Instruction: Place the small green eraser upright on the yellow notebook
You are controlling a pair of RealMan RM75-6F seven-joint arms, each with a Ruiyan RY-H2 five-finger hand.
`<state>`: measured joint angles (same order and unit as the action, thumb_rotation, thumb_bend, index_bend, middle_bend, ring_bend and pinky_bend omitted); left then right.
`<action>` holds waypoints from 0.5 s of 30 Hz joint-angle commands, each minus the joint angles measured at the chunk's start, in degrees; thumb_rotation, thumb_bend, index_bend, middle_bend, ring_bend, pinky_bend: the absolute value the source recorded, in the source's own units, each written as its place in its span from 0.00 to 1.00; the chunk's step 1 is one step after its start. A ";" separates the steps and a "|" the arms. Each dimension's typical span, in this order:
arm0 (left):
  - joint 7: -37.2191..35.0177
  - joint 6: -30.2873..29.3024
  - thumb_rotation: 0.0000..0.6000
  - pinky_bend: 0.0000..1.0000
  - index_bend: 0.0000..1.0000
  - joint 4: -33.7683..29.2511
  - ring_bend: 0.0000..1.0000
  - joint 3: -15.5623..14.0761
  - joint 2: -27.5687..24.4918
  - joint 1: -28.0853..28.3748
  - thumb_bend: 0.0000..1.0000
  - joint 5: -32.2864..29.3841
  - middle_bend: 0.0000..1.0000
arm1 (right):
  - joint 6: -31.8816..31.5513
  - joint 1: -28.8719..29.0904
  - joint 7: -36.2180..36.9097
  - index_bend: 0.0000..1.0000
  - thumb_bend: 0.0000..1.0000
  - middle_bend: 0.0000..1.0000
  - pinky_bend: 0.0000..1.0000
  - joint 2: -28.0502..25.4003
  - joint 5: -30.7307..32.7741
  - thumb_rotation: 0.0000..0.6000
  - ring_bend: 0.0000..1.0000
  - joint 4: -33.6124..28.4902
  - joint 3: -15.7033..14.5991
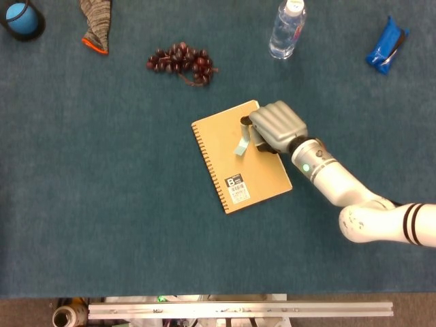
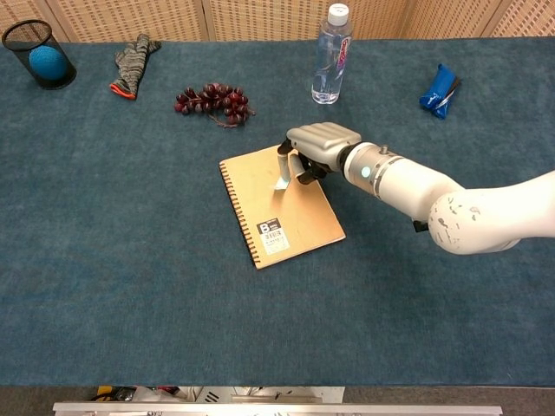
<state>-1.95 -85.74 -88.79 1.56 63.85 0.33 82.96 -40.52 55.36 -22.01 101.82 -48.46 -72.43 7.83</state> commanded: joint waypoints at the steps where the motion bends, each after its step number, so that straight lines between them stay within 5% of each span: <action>1: -0.06 0.09 1.00 0.19 0.20 0.02 0.20 -0.05 -0.01 -0.03 0.31 -0.05 0.25 | 0.09 0.10 -0.45 0.53 1.00 1.00 1.00 0.46 0.69 1.00 1.00 0.65 -0.22; 15: -0.44 0.21 1.00 0.19 0.20 0.48 0.20 0.10 0.23 0.19 0.31 0.12 0.25 | -0.30 -0.16 0.47 0.53 1.00 1.00 1.00 -0.33 -0.45 1.00 1.00 -1.35 0.16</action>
<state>-2.39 -85.54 -88.32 1.66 64.08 0.52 83.09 -40.85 55.19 -21.54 101.47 -48.93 -73.80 8.01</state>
